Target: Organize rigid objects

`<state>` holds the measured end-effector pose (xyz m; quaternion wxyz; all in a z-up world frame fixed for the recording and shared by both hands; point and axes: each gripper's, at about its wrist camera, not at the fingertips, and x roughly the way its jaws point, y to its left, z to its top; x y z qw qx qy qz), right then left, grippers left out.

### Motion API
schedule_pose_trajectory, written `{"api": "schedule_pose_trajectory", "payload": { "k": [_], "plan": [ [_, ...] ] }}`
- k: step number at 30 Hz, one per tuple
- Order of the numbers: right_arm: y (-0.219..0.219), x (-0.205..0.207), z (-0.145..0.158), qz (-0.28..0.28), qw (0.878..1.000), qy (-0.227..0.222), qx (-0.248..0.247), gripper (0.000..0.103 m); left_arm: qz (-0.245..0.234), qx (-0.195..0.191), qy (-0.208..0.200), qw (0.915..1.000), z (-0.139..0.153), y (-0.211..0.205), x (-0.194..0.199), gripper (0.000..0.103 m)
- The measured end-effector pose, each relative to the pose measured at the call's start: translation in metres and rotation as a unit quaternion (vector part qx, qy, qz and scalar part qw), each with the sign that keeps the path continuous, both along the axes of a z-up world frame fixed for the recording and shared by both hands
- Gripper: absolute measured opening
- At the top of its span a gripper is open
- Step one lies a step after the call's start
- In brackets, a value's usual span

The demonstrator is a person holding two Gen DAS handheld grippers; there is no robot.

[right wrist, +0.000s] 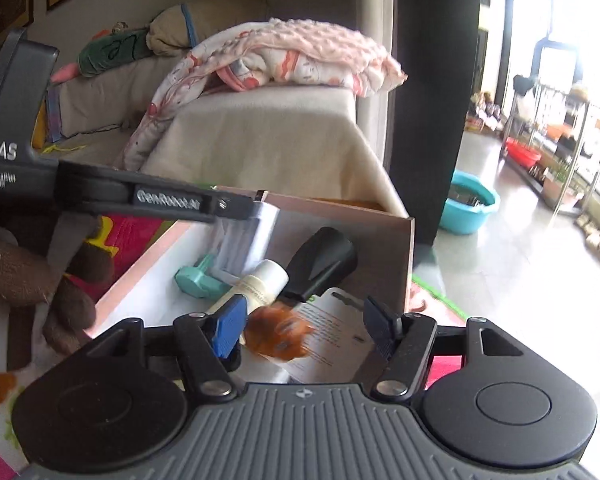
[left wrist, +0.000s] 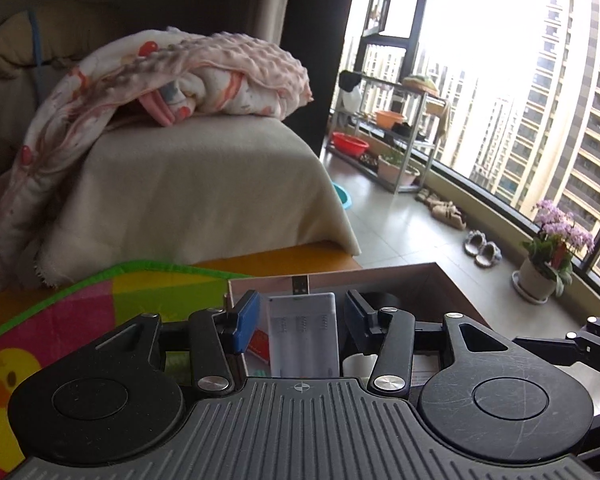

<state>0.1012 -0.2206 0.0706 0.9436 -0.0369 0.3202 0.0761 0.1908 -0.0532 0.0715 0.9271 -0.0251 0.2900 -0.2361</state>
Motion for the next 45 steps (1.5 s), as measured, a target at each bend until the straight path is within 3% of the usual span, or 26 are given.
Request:
{"api": "schedule_pose_trajectory", "payload": {
  "k": [5,10,13,15,19,22,23,25,28,32,36,39,40,42,45],
  "plan": [
    [-0.006,-0.036,0.006,0.011,0.999,-0.028,-0.038,0.066,0.025,0.021,-0.004,0.9995,0.004,0.02,-0.038,0.051],
    [-0.018,-0.066,-0.009,0.013,0.999,-0.022,-0.02,0.07,0.032,0.049,0.006,0.9983,-0.012,0.027,-0.075,0.051],
    [-0.012,-0.067,-0.024,0.015,0.999,-0.01,-0.04,0.07,0.028,0.073,0.024,0.9966,-0.027,0.023,-0.079,0.051],
    [-0.009,-0.064,-0.03,0.02,0.999,-0.005,-0.038,0.07,0.038,0.07,0.022,0.9966,-0.031,0.027,-0.082,0.052],
    [0.002,-0.048,-0.029,0.025,0.999,-0.014,-0.032,0.073,0.087,0.092,0.006,0.9919,-0.026,0.046,-0.084,0.051],
    [0.016,-0.029,-0.029,0.041,0.999,-0.014,-0.017,0.073,0.123,0.099,-0.01,0.9873,-0.027,0.069,-0.08,0.066],
    [0.022,-0.023,-0.03,0.046,0.999,-0.015,-0.015,0.073,0.139,0.094,-0.01,0.9858,-0.028,0.08,-0.077,0.076],
    [0.037,-0.016,-0.032,0.053,0.998,-0.023,-0.018,0.073,0.155,0.076,-0.001,0.9849,-0.029,0.096,-0.073,0.084],
    [0.053,-0.017,-0.033,0.043,0.998,-0.036,-0.033,0.073,0.165,0.04,-0.014,0.9855,-0.021,0.112,-0.087,0.083],
    [0.052,-0.038,-0.032,0.007,0.999,-0.025,-0.018,0.087,0.183,0.06,-0.055,0.9798,-0.009,0.106,-0.142,0.078],
    [0.05,-0.067,-0.041,-0.015,0.999,0.025,0.015,0.094,0.141,0.072,-0.002,0.9873,-0.03,0.085,-0.187,0.078],
    [0.054,-0.078,-0.057,-0.021,0.997,0.071,0.033,0.096,0.134,0.091,0.03,0.9864,-0.053,0.072,-0.206,0.078],
    [0.058,-0.08,-0.063,-0.022,0.996,0.078,0.026,0.101,0.137,0.094,0.034,0.9855,-0.058,0.07,-0.209,0.078],
    [0.066,-0.084,-0.071,-0.022,0.998,0.058,-0.007,0.103,0.153,0.108,0.018,0.9821,-0.063,0.063,-0.212,0.079],
    [0.064,-0.082,-0.07,-0.037,0.997,0.06,0.007,0.103,0.169,0.106,0.022,0.9797,-0.064,0.061,-0.21,0.08]
  ]
}}
